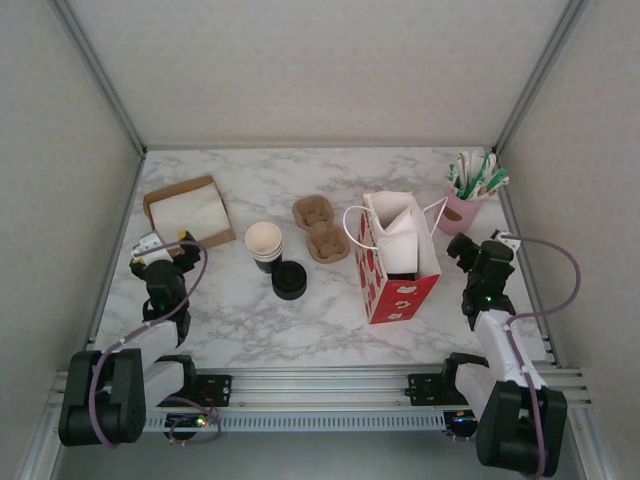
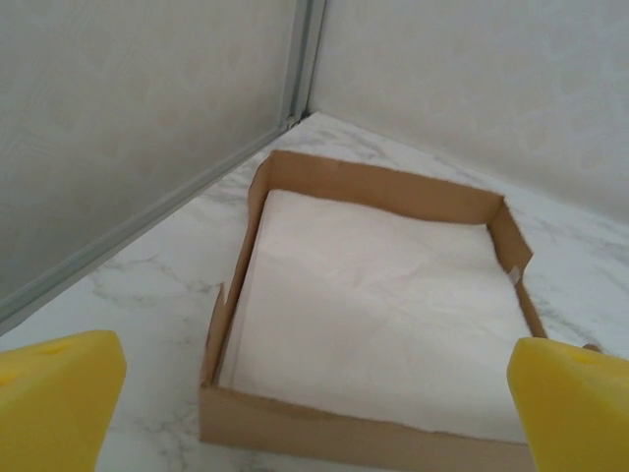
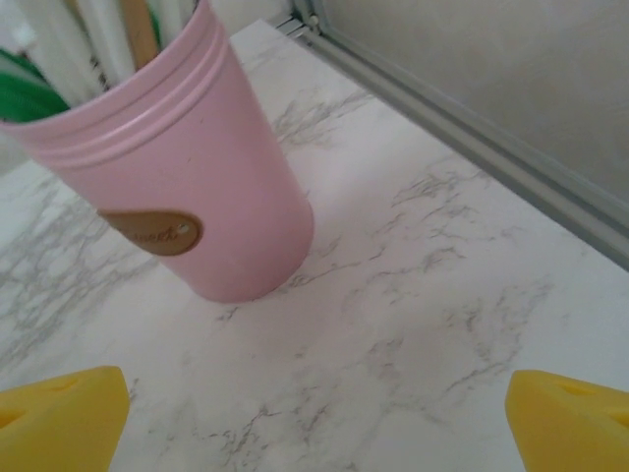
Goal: Pack the takeout coffee
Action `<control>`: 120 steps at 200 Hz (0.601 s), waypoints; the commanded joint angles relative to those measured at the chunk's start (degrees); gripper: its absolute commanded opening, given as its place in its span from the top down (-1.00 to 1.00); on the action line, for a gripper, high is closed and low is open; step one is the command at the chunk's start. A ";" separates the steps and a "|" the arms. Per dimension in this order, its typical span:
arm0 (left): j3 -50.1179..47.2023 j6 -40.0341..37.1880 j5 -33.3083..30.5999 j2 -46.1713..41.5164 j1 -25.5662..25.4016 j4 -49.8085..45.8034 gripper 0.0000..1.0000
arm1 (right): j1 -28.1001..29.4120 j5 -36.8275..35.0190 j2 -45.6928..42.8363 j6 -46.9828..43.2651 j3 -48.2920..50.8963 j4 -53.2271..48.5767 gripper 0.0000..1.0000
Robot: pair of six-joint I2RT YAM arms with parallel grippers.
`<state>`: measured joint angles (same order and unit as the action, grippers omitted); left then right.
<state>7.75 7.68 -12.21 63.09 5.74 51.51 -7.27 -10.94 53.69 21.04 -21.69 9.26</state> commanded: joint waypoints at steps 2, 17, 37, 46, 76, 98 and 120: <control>-0.19 0.19 3.01 3.07 0.55 10.15 -0.99 | 2.26 -2.47 4.19 -3.70 0.73 10.68 -0.98; 0.44 0.33 4.42 5.99 0.50 12.63 -0.99 | 3.39 -2.52 7.27 -5.05 1.04 14.45 -0.98; 0.51 0.33 6.20 9.58 0.50 17.39 -0.99 | 4.86 -2.92 10.86 -6.67 1.72 19.12 -0.98; 0.71 0.53 6.78 11.25 0.50 19.23 -0.99 | 5.37 -3.27 12.86 -7.38 2.07 21.33 -0.98; 2.88 -1.84 7.24 15.82 -1.55 19.41 -0.99 | 6.35 -2.62 19.60 -8.22 3.06 28.65 -0.98; 2.25 -2.62 6.87 19.22 -2.40 23.38 -0.99 | 7.69 -2.82 22.55 -11.25 2.15 30.99 -0.98; 3.06 -2.36 6.52 21.80 -2.40 23.71 -0.99 | 8.53 -2.47 25.73 -13.13 2.11 34.92 -0.98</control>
<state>9.61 6.37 -6.37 83.00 3.57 71.31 0.36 -12.36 76.69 11.68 -19.57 35.62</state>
